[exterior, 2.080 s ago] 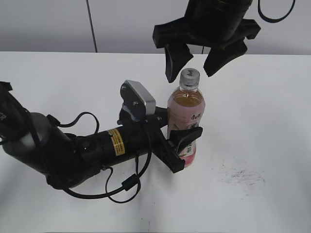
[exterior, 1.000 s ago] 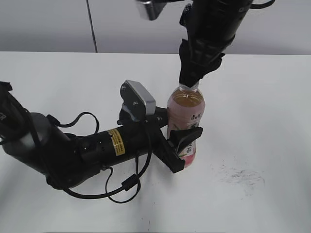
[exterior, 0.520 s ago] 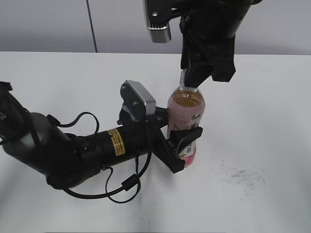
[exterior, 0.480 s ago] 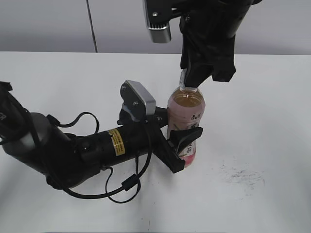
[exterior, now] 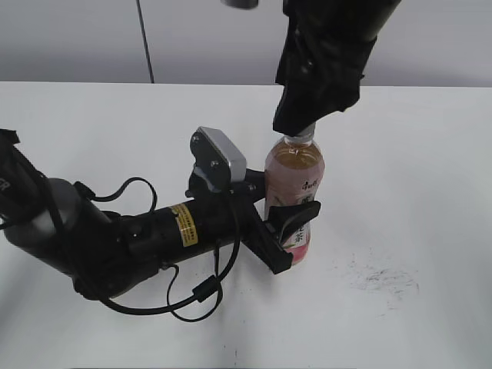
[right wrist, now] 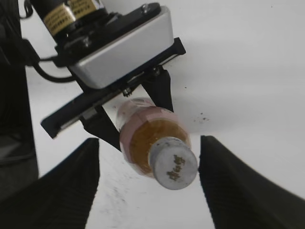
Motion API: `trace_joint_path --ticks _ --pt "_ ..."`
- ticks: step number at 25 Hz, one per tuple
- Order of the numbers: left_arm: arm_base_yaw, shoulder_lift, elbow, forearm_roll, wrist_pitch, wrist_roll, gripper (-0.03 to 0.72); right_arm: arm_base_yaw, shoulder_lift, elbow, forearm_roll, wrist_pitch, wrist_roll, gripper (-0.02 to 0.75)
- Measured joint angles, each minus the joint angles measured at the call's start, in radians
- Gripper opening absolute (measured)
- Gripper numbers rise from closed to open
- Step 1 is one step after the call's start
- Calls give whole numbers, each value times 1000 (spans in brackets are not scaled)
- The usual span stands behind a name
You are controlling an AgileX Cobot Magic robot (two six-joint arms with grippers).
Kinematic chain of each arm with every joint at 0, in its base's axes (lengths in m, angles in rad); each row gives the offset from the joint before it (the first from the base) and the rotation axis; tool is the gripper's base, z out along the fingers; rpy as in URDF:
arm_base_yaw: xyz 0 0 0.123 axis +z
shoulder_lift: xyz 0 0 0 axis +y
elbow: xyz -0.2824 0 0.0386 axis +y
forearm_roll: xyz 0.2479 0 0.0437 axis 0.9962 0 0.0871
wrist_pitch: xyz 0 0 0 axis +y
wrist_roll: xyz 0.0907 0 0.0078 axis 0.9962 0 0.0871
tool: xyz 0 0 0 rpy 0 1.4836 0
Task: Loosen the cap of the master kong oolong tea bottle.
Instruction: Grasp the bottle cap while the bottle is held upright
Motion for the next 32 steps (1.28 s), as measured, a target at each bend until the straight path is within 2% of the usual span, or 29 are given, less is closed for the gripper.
trace_joint_path --ticks 3,7,11,20,24,27,29,32 --pt "0 0 0 0 0 0 382 0 -9 -11 -5 0 388 556" --pt "0 0 0 0 0 0 382 0 -9 -16 -69 0 875 566" --pt "0 0 0 0 0 0 382 0 -9 -16 -101 0 1062 567" --pt "0 0 0 0 -1 0 382 0 94 -17 -130 0 1141 535" --pt "0 0 0 0 -1 0 382 0 106 -17 -131 0 1148 438" --pt "0 0 0 0 0 0 382 0 106 -17 -143 0 1148 281" --pt "0 0 0 0 0 0 382 0 106 -18 -148 0 1114 273" --pt "0 0 0 0 0 0 382 0 106 -18 -148 -1 921 273"
